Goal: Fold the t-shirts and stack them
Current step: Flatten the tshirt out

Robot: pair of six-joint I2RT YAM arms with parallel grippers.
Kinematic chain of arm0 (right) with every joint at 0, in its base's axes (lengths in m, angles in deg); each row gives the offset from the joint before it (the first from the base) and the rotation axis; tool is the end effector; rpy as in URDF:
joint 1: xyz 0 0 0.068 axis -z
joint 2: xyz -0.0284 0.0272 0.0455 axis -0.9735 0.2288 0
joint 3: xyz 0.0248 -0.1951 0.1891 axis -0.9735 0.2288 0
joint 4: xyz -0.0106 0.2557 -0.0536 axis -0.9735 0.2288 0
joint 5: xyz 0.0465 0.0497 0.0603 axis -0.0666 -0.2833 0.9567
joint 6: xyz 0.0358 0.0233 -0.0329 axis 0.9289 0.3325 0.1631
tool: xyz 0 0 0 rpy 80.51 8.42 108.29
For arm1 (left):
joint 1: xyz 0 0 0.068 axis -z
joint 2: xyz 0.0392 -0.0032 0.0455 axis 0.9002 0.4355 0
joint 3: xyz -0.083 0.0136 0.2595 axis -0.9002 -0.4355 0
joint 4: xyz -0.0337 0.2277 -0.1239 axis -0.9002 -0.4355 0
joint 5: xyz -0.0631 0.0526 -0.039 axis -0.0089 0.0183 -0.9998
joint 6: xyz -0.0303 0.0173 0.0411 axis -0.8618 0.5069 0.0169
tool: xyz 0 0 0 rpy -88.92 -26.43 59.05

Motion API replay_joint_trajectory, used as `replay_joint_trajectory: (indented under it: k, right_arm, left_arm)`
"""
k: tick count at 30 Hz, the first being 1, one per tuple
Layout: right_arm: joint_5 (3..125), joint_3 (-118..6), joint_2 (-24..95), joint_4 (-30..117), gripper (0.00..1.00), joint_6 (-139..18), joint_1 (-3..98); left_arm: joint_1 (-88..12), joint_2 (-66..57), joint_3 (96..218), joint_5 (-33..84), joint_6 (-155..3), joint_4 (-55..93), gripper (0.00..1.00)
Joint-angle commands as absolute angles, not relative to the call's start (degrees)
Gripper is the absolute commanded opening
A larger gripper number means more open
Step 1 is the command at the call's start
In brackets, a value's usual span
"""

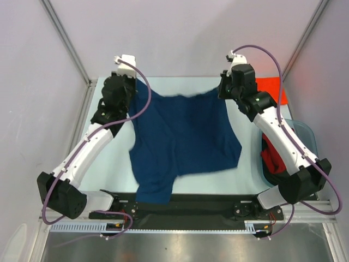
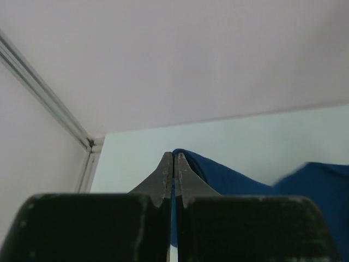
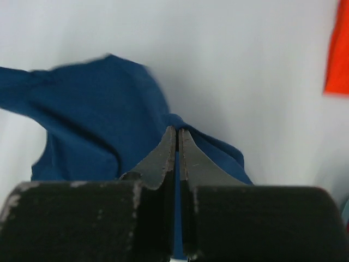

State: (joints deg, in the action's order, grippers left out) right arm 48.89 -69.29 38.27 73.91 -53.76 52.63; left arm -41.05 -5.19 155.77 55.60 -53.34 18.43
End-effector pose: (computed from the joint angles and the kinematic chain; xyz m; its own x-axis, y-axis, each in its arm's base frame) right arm 0.3026 0.1309 0.4093 -0.4601 0.0488 -0.8865 -0.2034 0.9661 0.1588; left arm 0.2842 -0.1069 0.4097 -0.0239 0.2005 -0.9794 0.0268 0.9794 0.1999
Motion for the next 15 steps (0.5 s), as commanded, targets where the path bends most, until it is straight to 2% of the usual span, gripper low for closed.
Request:
replay_joint_trajectory:
  k: [1, 8, 15]
  right_arm:
    - [42.47, -73.46, 36.09, 57.05, 0.00, -62.29, 52.87]
    - [38.34, -76.01, 35.22, 47.27, 0.00, -70.19, 52.69]
    - [37.72, -76.71, 25.03, 41.65, 0.00, -78.56, 49.20]
  left_arm:
    - [-42.12, -6.68, 164.95, 53.67, -52.80, 33.69, 0.00]
    - [-42.65, -8.16, 170.76, 52.26, -49.36, 34.49, 0.00]
    - [-42.74, -21.86, 171.90, 50.68, -49.01, 33.26, 0.00]
